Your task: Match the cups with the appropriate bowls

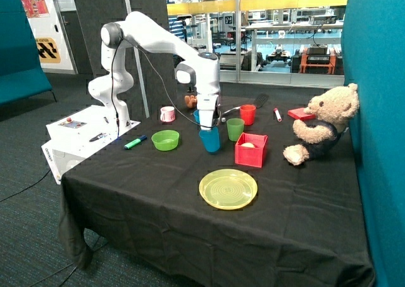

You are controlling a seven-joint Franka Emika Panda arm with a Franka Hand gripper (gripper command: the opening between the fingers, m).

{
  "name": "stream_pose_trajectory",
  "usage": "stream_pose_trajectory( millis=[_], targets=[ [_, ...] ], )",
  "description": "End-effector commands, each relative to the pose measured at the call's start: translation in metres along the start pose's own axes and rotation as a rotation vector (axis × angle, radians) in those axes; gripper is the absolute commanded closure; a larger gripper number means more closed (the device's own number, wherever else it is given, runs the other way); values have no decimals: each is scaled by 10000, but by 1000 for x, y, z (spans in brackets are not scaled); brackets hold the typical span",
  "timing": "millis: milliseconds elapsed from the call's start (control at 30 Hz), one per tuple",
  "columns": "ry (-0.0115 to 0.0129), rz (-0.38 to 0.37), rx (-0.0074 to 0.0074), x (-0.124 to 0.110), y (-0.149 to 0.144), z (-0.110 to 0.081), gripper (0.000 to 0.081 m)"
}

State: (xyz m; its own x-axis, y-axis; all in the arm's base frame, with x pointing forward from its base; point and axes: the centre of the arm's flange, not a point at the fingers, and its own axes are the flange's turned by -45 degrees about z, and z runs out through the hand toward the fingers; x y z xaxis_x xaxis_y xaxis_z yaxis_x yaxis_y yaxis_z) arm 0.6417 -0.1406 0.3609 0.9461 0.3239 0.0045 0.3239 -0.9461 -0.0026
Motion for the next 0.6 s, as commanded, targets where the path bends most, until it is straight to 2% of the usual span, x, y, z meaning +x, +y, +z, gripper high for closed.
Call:
stream_pose_trajectory(
  millis=[0,233,567],
  targets=[
    [-46,-177,-25,-7,-12,-18,808],
    [-46,-602,-24,-14,-35,-39,808],
    [-47,-1206,-23,-20,-67,-57,808]
  ],
)
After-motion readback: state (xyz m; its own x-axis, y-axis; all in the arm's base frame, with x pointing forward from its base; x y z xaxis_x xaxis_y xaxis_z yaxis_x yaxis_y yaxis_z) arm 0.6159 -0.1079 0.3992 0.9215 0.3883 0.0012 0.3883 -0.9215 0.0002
